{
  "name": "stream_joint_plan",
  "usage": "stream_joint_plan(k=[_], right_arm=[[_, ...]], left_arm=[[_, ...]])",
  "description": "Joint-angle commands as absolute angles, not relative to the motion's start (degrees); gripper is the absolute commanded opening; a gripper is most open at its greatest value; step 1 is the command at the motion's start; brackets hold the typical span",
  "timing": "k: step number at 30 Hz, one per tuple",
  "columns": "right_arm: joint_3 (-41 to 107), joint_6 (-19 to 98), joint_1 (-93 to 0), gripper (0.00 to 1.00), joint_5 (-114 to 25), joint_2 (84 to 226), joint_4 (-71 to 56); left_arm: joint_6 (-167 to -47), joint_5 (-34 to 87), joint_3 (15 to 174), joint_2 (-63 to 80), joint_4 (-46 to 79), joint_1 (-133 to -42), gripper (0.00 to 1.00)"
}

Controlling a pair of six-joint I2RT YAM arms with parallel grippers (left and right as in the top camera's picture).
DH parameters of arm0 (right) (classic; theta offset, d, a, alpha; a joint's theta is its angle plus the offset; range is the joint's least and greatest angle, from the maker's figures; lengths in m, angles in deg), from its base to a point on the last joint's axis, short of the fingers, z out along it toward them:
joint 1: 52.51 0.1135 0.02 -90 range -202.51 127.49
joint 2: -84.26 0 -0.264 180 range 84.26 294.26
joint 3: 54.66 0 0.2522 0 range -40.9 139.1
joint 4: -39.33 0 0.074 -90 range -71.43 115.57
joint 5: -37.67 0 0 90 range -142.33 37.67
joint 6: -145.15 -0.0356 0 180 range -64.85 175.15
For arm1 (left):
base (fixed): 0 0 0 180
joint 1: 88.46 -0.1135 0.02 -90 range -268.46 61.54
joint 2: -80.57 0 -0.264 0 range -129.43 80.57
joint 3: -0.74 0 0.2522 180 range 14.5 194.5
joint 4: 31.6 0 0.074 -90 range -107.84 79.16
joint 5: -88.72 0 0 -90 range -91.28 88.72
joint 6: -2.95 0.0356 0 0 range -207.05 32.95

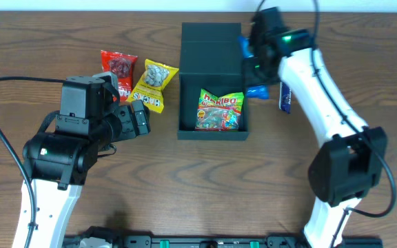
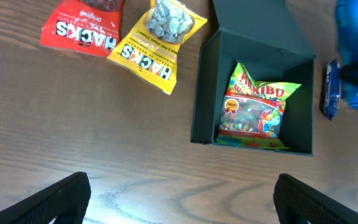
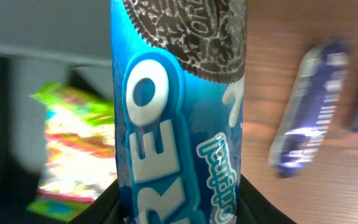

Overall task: Pack container
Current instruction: 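Lift the Oreo pack and lower it into the box's left side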

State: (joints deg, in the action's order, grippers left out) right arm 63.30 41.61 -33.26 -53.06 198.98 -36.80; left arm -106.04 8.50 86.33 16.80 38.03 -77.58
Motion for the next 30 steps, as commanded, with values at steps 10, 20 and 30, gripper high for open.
stream_joint_plan(k=[10, 20, 30], right_arm=[[63.61, 17.26, -16.37, 0.26, -52.62, 199.75, -32.36], [63.39, 6.28, -10.73, 0.22, -55.29, 204.71, -31.47], [63.37, 5.94, -9.44, 0.45, -59.64, 205.54, -32.32]], left_arm=[[-104.81, 7.36, 86.64, 16.61, 39.28, -77.93, 0.95], [-104.81, 7.78, 86.64, 16.61, 40.87, -77.93, 0.95], [-104.79, 7.76, 86.64, 16.61, 41.29, -77.93, 0.95]])
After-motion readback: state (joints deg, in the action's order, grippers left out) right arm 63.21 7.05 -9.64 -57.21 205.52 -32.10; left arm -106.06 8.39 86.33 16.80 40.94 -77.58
